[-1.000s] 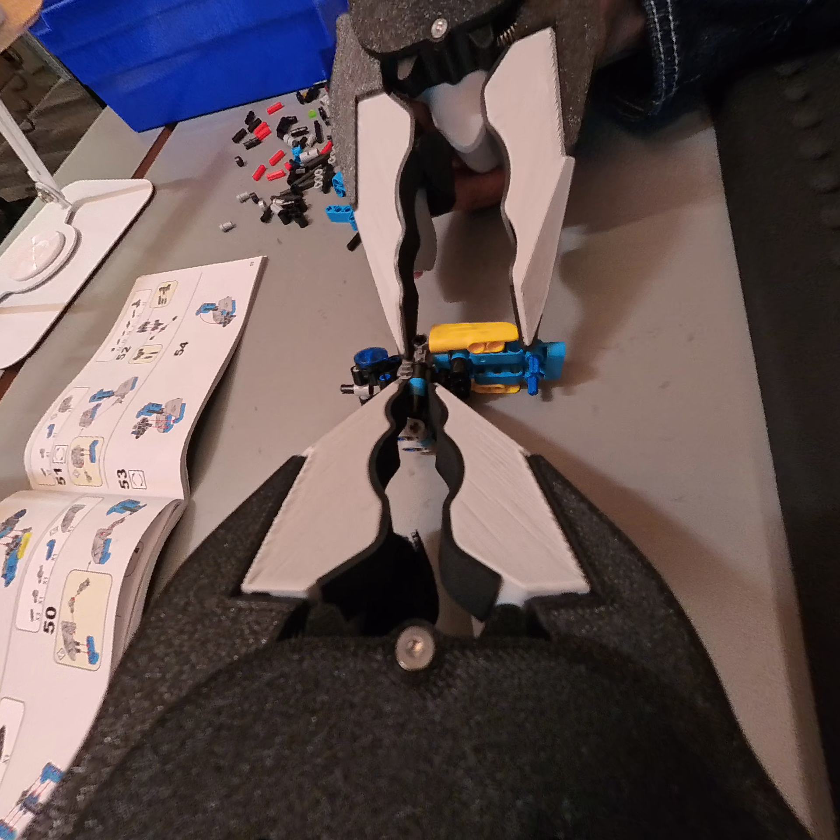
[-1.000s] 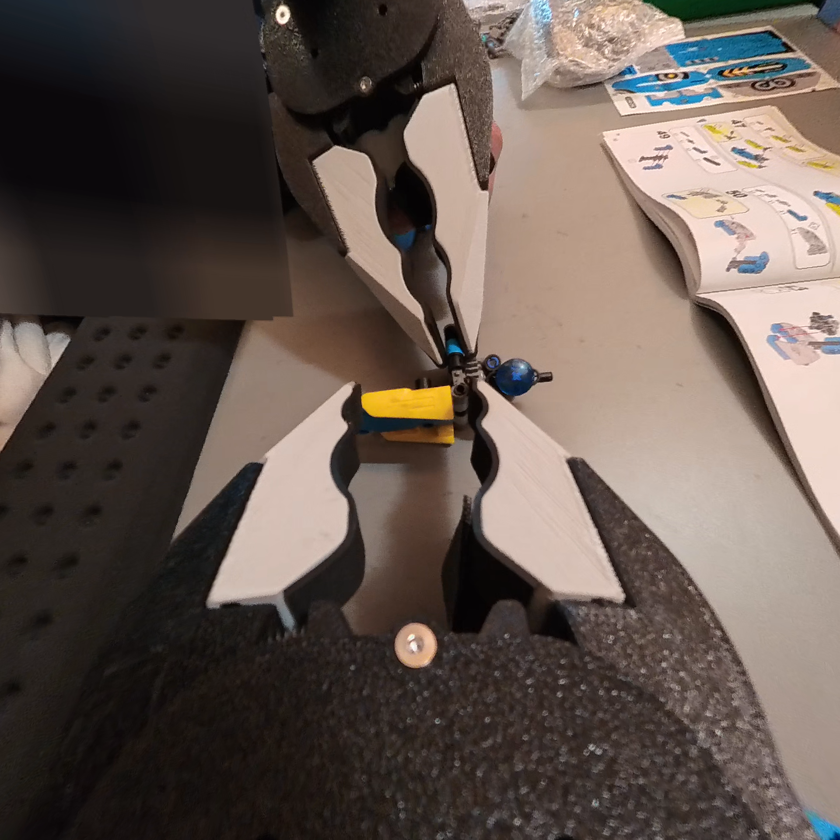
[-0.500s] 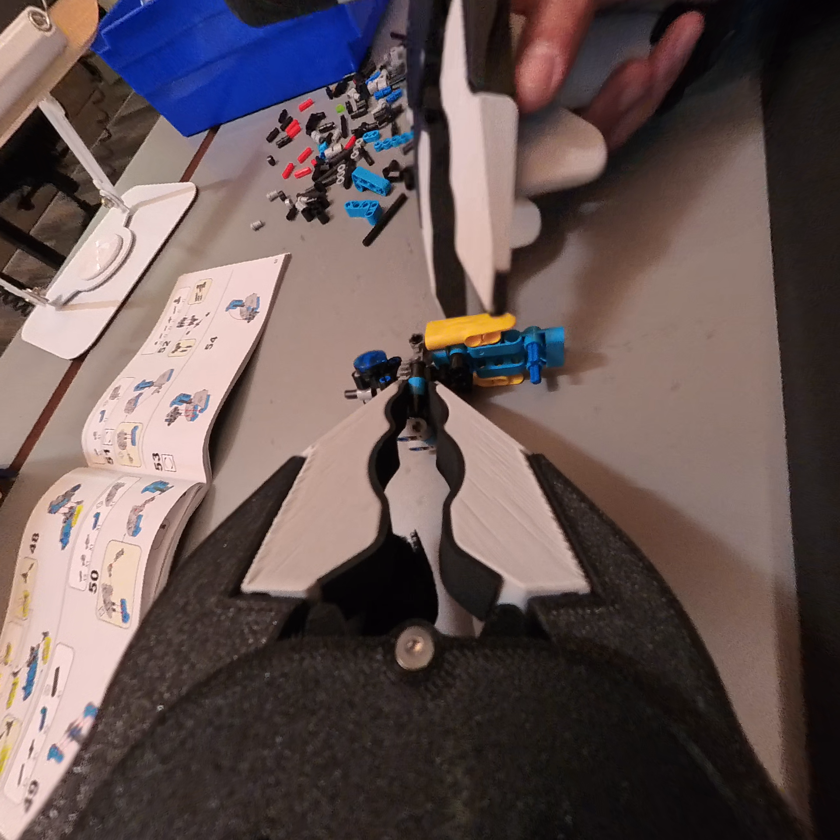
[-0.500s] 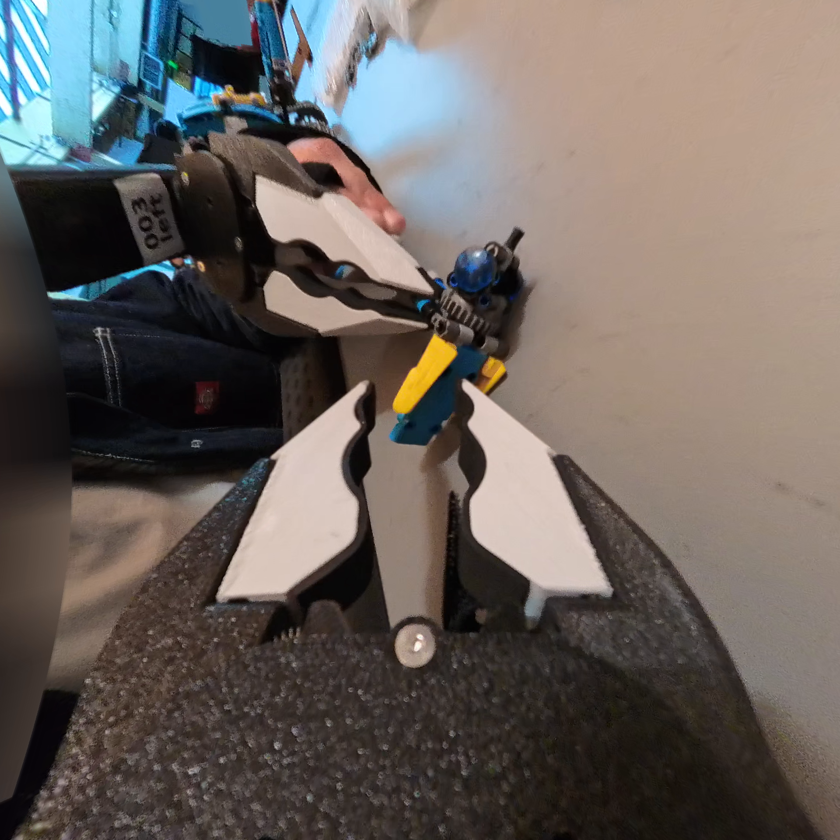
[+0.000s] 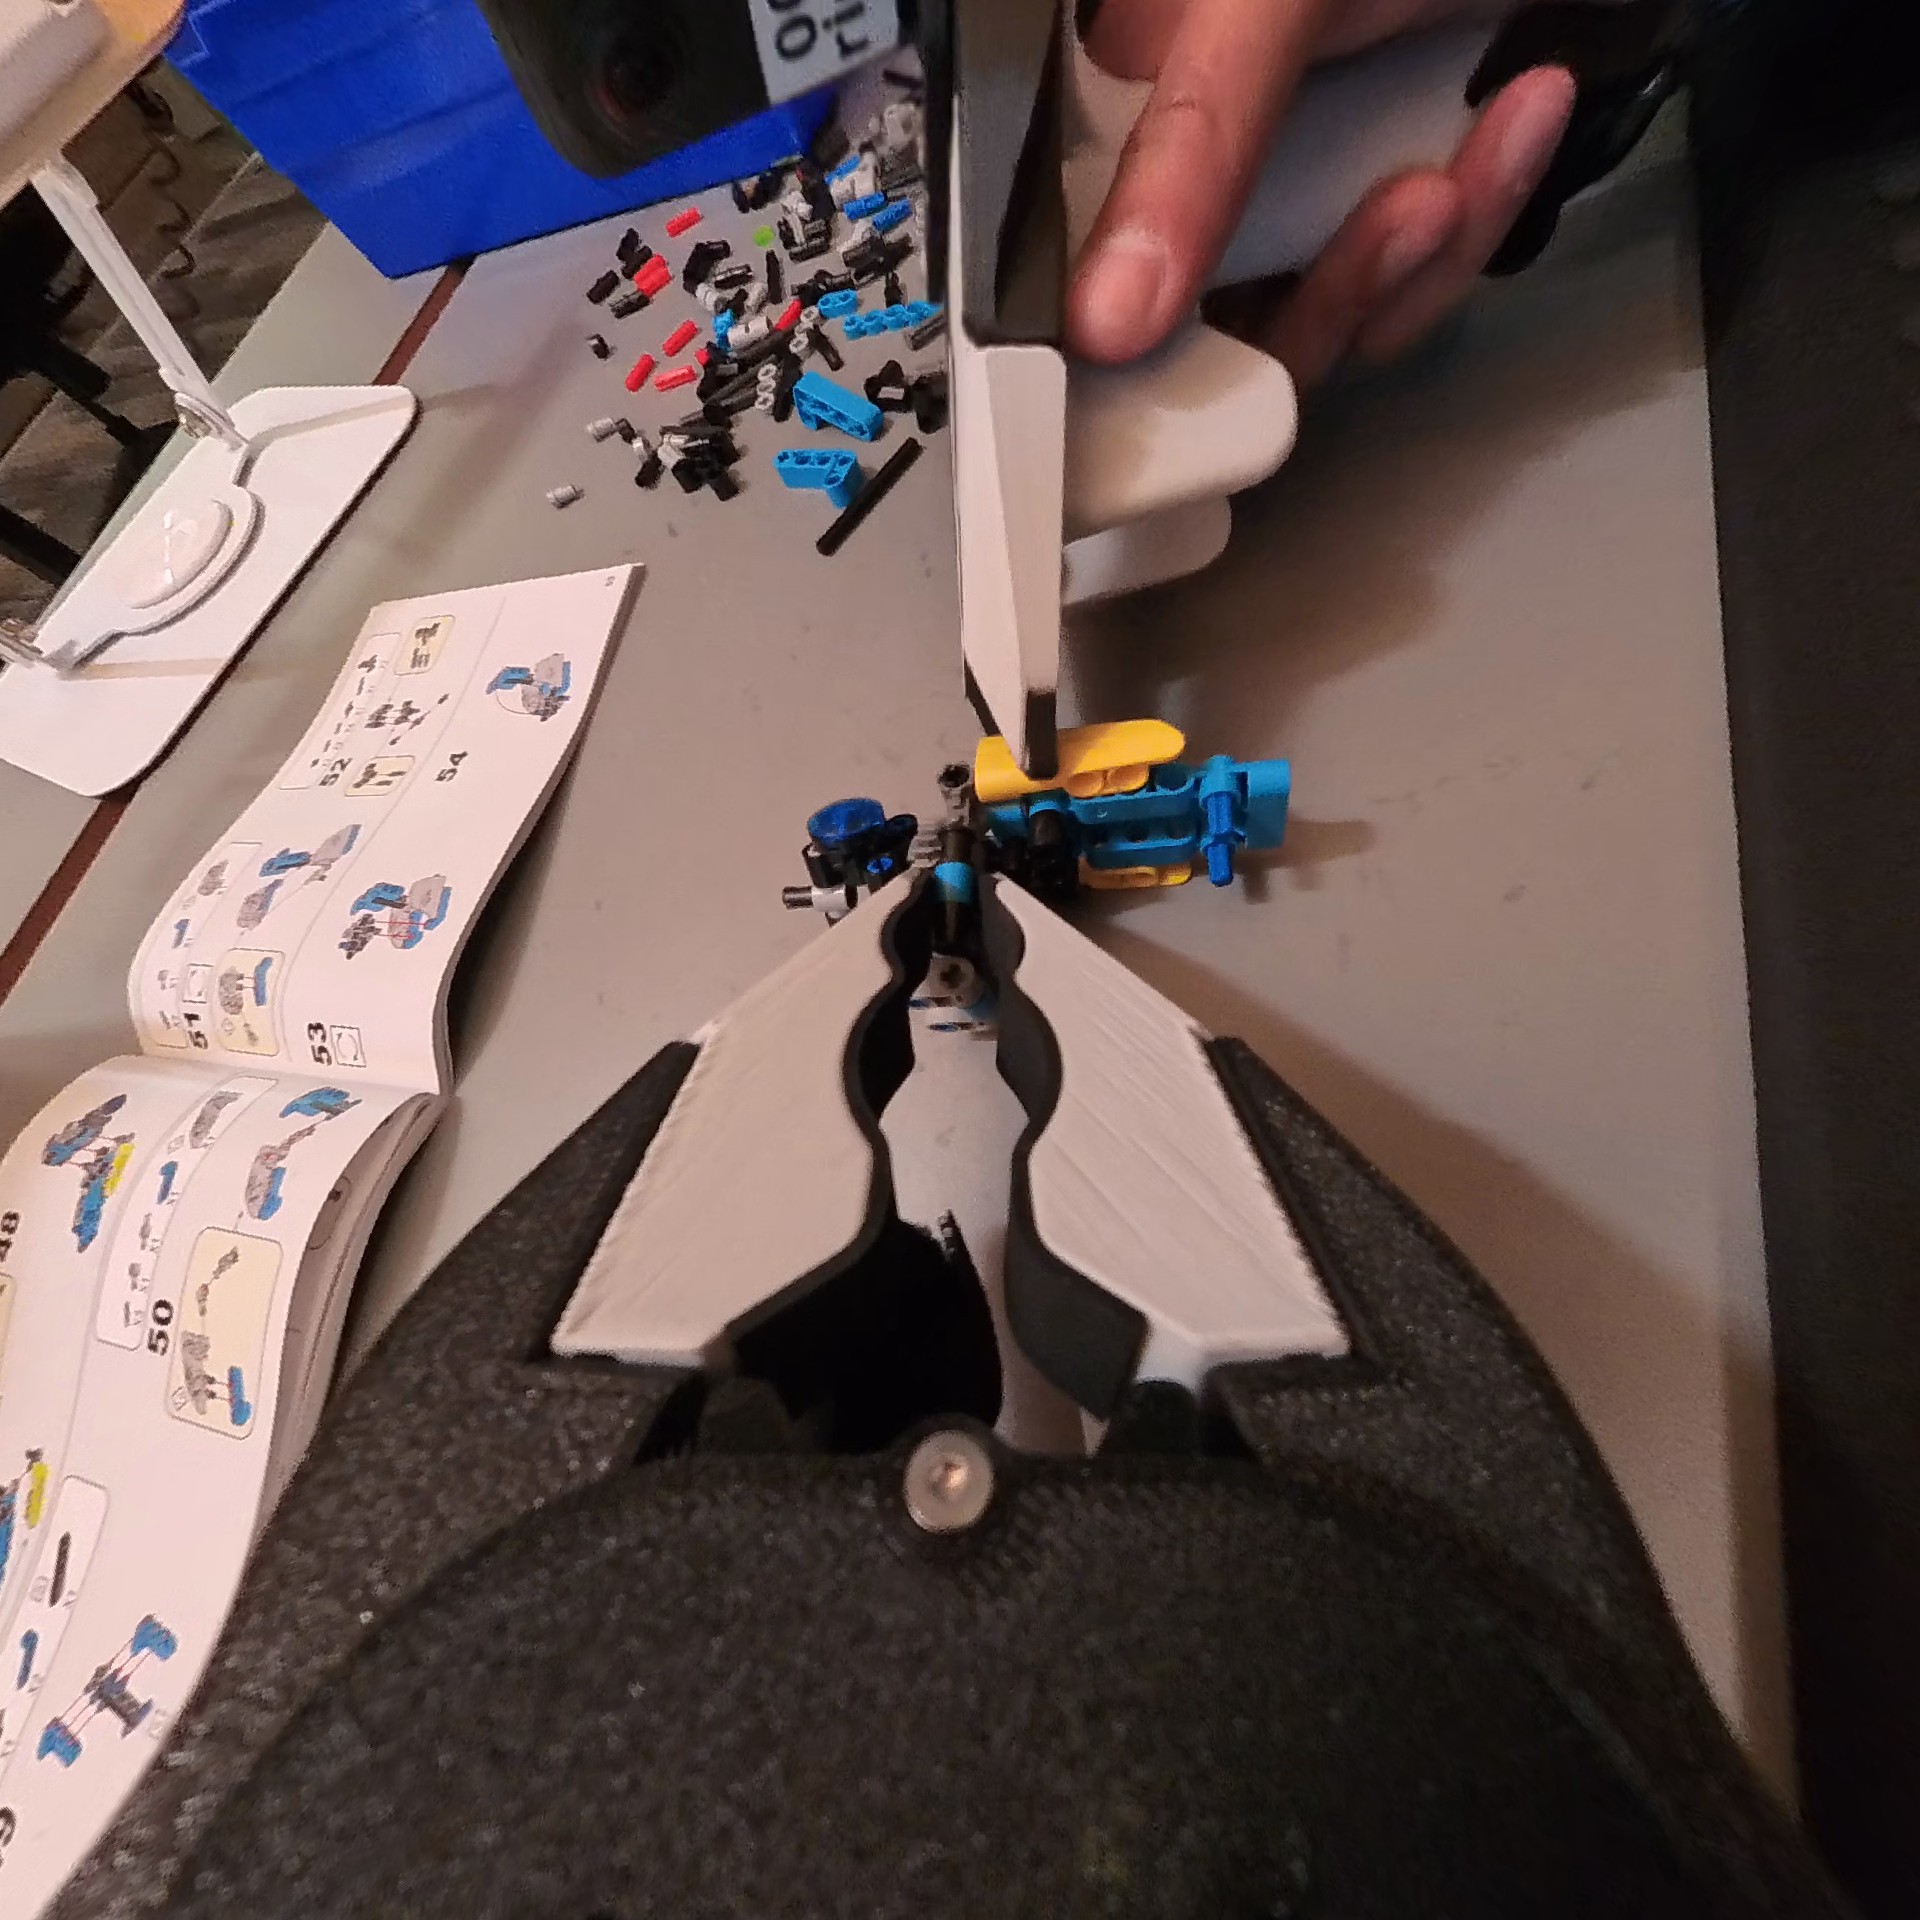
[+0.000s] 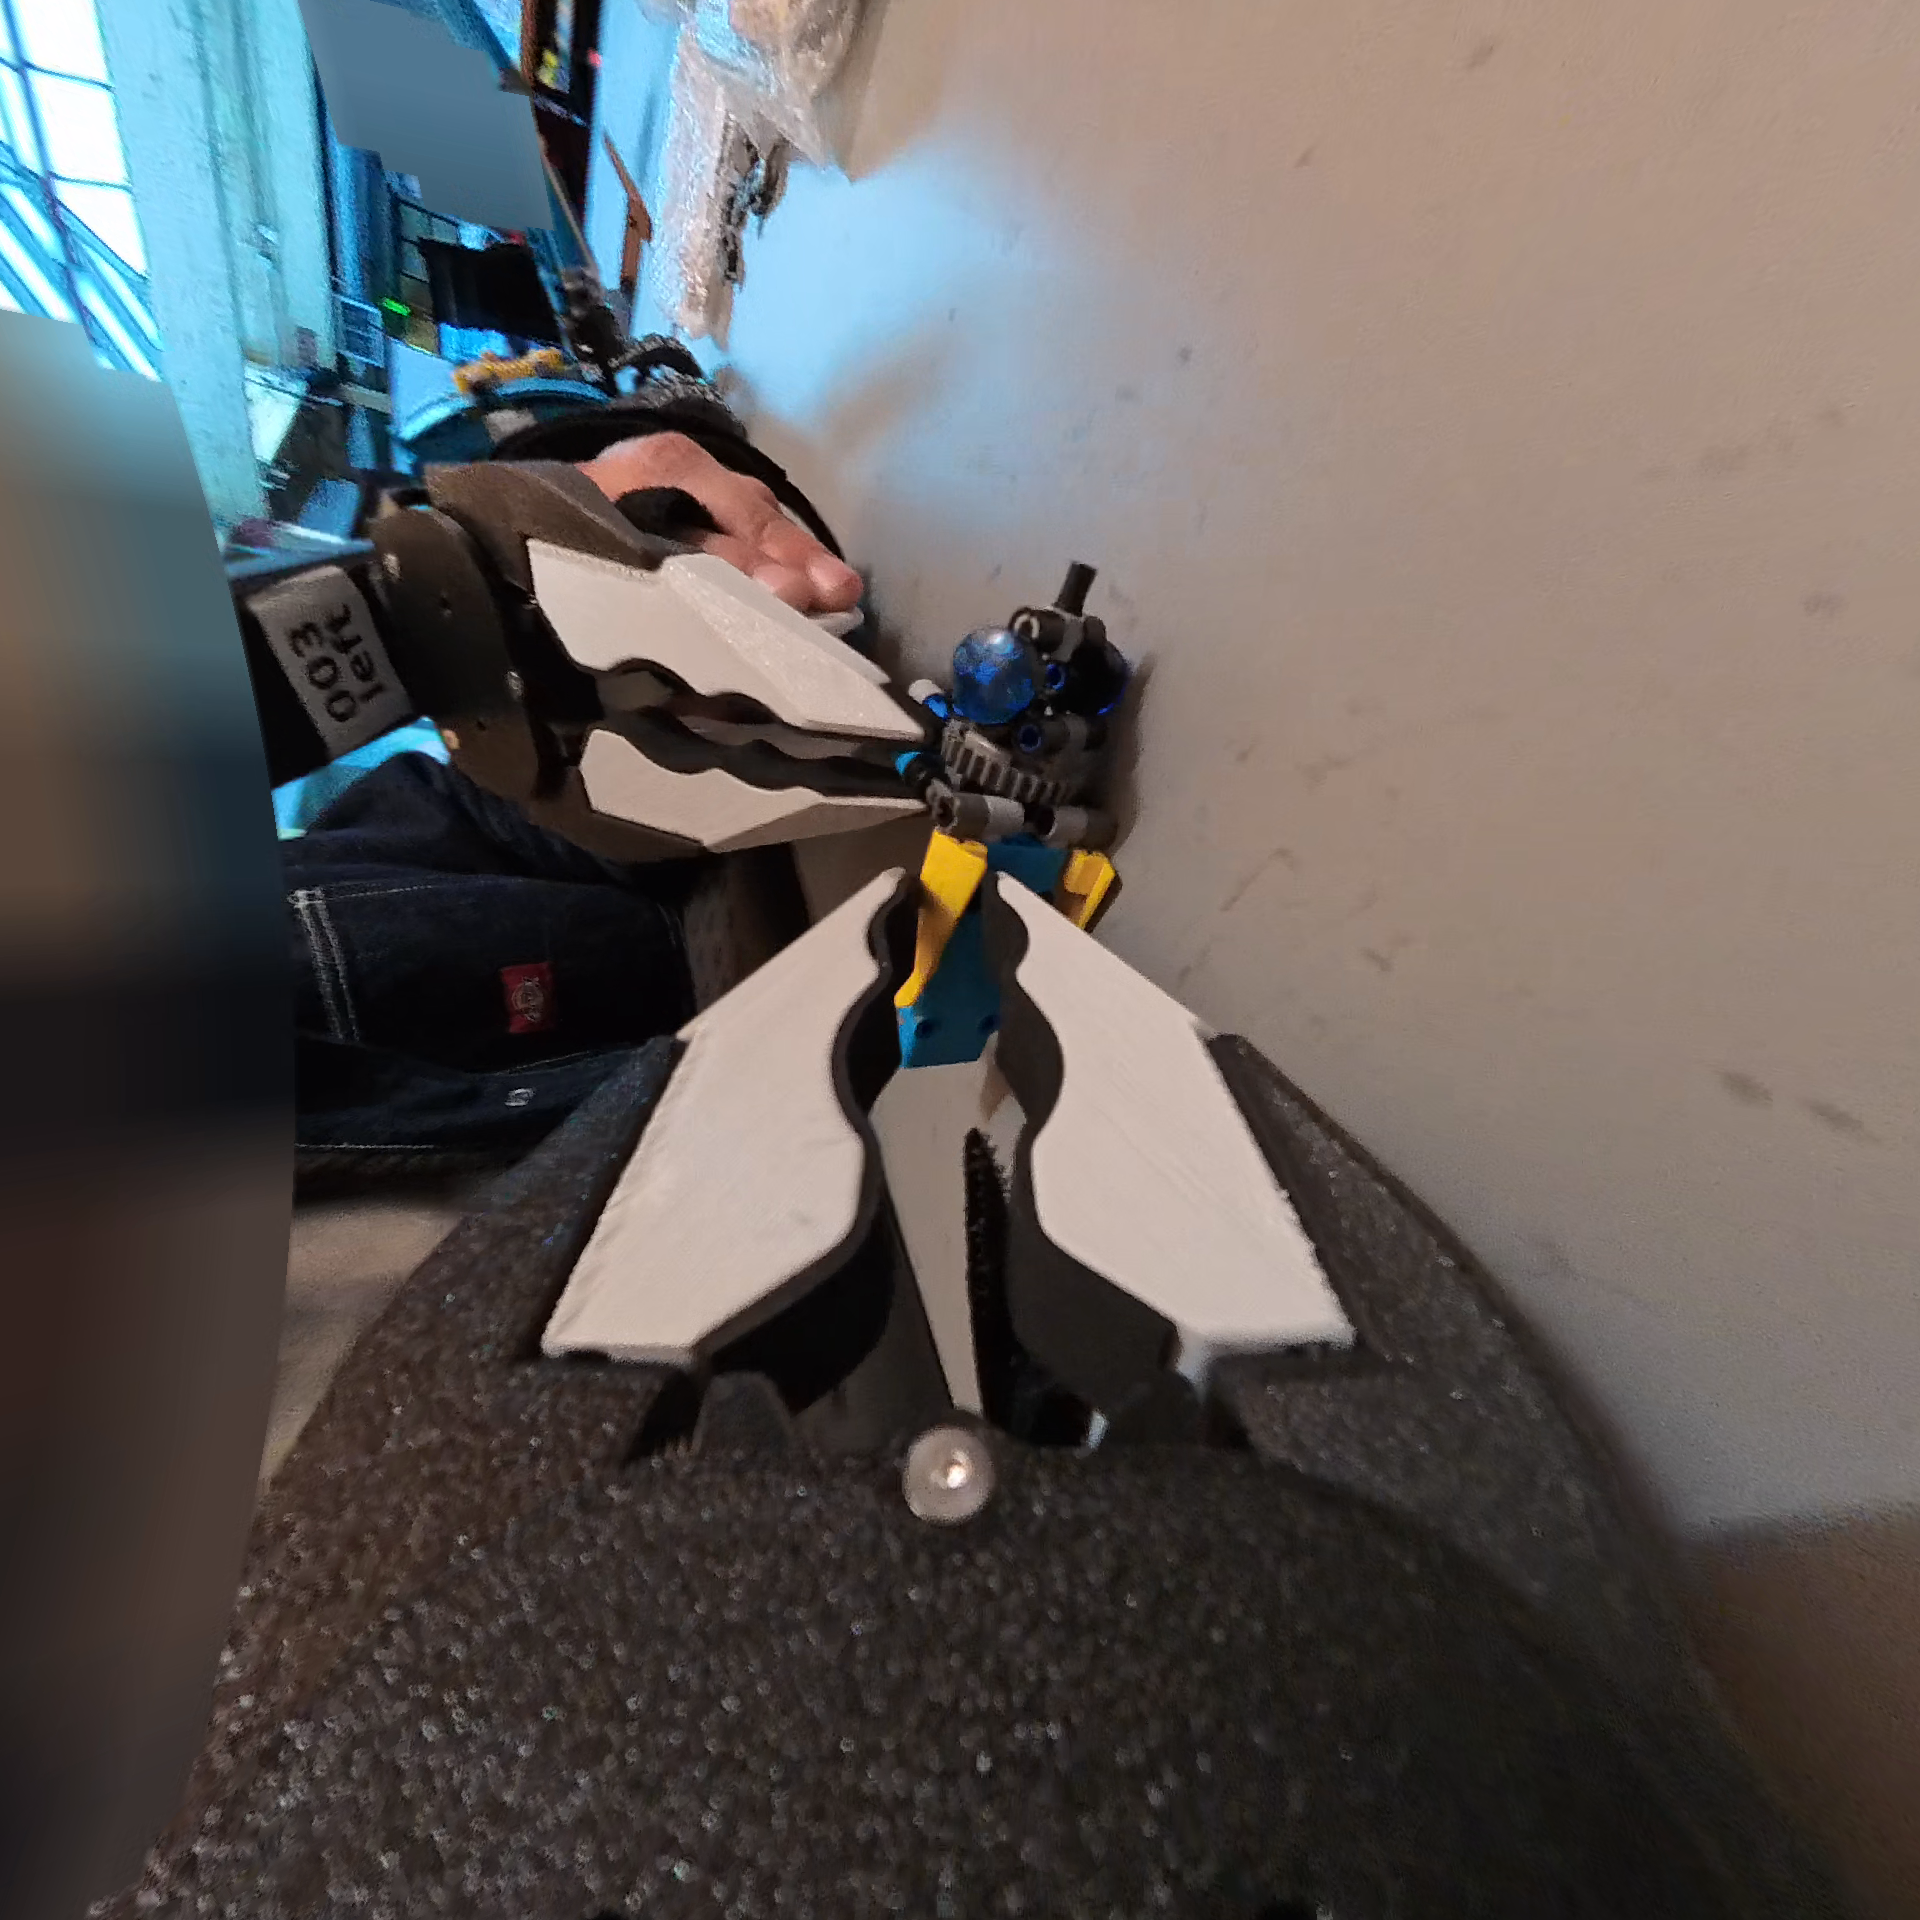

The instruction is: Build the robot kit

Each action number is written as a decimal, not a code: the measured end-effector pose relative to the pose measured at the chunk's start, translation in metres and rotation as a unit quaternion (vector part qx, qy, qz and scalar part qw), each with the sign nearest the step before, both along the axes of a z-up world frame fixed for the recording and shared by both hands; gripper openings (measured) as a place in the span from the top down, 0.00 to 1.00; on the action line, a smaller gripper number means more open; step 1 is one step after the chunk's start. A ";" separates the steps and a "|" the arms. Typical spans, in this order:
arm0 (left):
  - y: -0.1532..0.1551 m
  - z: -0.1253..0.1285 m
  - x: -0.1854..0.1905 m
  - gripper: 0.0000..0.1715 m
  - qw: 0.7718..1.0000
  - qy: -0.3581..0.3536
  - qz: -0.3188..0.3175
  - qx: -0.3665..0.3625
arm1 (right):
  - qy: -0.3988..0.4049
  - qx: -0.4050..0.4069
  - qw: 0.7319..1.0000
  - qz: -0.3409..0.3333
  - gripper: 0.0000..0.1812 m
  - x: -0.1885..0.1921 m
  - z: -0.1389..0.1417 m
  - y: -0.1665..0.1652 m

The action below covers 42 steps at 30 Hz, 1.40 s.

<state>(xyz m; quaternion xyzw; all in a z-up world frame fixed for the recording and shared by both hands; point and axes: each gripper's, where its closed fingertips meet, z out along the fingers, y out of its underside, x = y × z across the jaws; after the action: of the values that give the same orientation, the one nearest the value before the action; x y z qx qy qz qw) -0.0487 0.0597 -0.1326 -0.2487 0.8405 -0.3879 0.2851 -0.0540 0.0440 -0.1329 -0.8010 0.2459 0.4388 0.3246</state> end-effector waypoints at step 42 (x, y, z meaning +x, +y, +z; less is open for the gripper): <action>0.002 0.000 0.002 0.96 0.996 0.058 -0.006 -0.071 | -0.124 0.036 0.991 0.045 0.84 0.021 0.003 -0.001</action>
<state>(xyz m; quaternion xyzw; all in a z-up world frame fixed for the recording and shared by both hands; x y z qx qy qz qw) -0.0464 0.0620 -0.1322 -0.2856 0.8272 -0.4335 0.2149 -0.0327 0.0431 -0.1299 -0.8474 0.1514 0.3590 0.3606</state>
